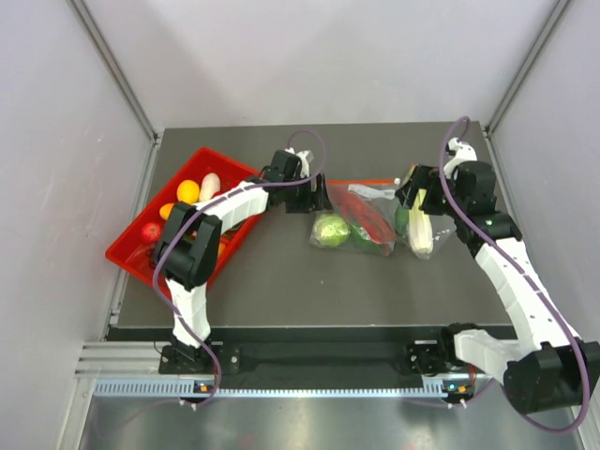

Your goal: Open the zip-top bag and remove the fake food

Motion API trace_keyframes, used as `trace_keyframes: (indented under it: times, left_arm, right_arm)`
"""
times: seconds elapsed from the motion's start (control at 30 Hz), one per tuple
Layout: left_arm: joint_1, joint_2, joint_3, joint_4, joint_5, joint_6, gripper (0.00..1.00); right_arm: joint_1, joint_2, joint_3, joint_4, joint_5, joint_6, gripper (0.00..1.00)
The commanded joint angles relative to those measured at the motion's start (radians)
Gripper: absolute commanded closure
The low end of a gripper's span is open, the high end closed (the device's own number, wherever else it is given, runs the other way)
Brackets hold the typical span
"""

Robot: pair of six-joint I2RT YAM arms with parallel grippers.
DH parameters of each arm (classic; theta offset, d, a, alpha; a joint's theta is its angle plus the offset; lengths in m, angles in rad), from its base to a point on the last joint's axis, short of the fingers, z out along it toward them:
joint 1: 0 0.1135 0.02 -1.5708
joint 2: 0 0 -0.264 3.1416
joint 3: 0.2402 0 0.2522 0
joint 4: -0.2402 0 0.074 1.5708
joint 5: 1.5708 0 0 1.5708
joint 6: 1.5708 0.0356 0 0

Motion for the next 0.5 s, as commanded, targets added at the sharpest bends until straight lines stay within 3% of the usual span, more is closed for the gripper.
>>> trace_keyframes:
  times: [0.0,0.1,0.13,0.2,0.23,0.27,0.47]
  left_arm:
    - [0.003,0.011,0.042,0.059,0.040,-0.009,0.17]
    - [-0.007,0.038,0.027,0.071,0.077,0.001,0.29]
    - [-0.012,0.044,0.021,0.079,0.095,0.004,0.52]
    - [-0.015,0.054,0.013,0.080,0.114,0.005,0.72]
    - [-0.015,0.049,-0.001,0.082,0.129,0.004,0.95]
    - [-0.014,0.045,-0.011,0.080,0.134,0.011,1.00]
    - [-0.012,-0.063,-0.134,0.002,0.148,0.033,1.00]
  right_arm:
    - [-0.004,-0.053,-0.024,0.033,-0.006,0.025,0.10]
    - [-0.004,-0.054,-0.047,0.036,-0.009,0.029,0.10]
    - [-0.004,-0.051,-0.053,0.041,-0.012,0.031,0.10]
    - [-0.004,-0.038,-0.055,0.048,-0.015,0.031,0.10]
    - [-0.004,-0.031,-0.052,0.051,-0.022,0.029,0.10]
    - [-0.003,-0.015,-0.050,0.062,-0.027,0.031,0.10]
    - [-0.003,0.067,-0.076,0.149,-0.098,0.040,0.09]
